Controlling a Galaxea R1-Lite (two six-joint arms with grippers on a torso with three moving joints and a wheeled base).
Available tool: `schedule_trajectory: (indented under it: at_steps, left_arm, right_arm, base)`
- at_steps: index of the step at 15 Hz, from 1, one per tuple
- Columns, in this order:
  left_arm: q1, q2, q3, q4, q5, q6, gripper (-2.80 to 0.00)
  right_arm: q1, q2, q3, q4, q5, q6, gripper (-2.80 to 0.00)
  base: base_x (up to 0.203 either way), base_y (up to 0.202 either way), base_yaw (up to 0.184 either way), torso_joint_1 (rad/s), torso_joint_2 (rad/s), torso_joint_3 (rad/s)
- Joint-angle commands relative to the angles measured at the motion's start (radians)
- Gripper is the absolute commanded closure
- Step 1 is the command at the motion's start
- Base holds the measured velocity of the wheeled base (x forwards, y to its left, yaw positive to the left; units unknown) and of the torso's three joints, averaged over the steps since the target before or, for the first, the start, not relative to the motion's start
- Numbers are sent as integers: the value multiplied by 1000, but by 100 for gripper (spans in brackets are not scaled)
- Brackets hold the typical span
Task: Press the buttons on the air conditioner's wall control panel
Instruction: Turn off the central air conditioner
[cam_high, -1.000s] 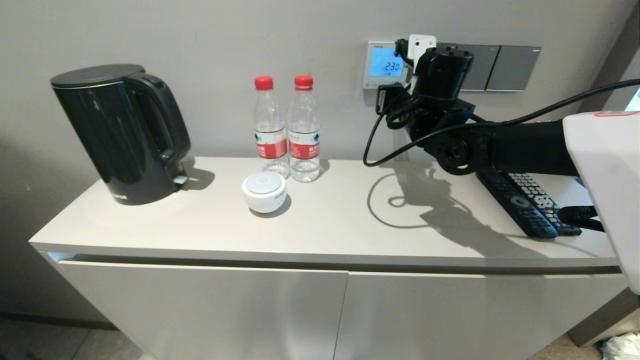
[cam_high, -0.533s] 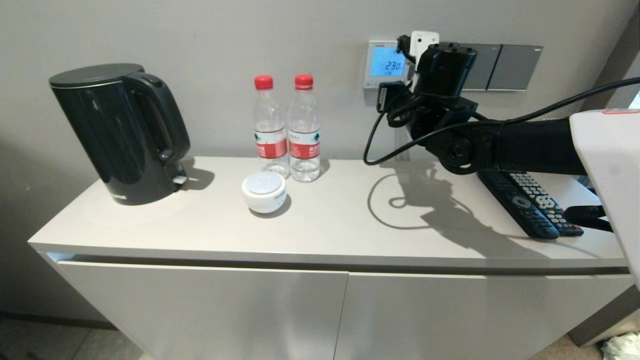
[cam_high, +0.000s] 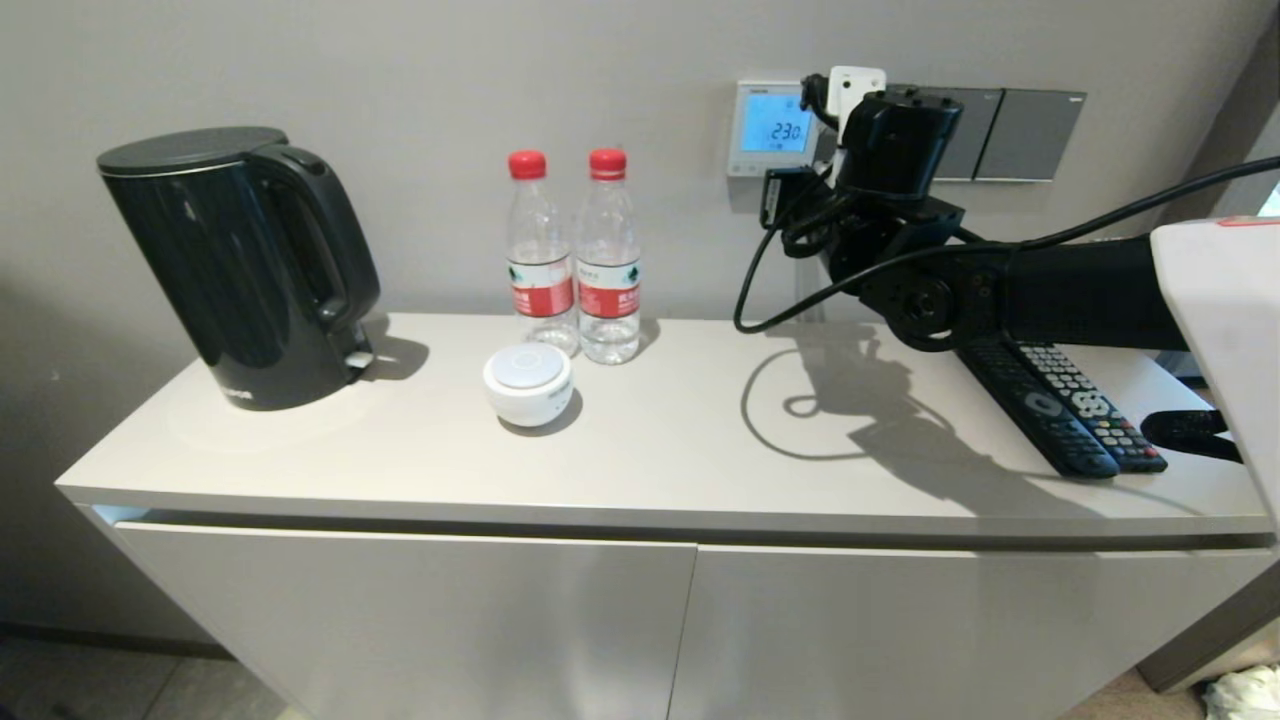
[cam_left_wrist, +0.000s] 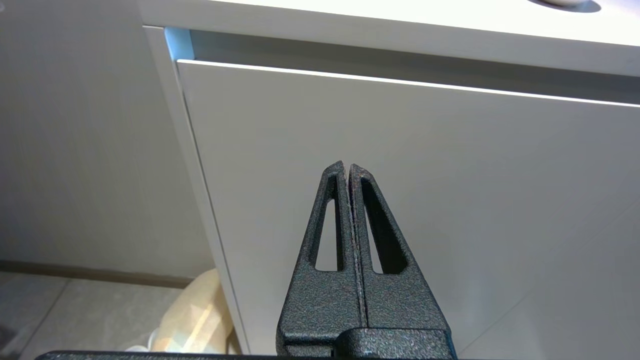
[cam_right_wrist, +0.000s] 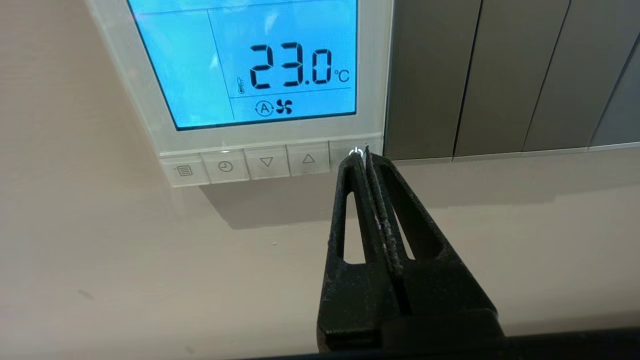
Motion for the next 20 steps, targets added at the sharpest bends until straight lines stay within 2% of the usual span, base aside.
schedule_trajectory:
  at_steps: [1,14,20]
  left_arm:
    - [0,0,0,0,0,-1,0]
    - [0,0,0,0,0,-1,0]
    - [0,0,0,0,2,-1,0]
  right_arm:
    - [-1,3,0,-4,-3,-2,0]
    - [4,9,-17,-1,-3,-4,0]
    - [8,-98,42,0,-3,-4,0]
  base:
    - [0,0,0,0,0,0]
    - [0,0,0,0,0,0]
    - [0,0,0,0,0,0]
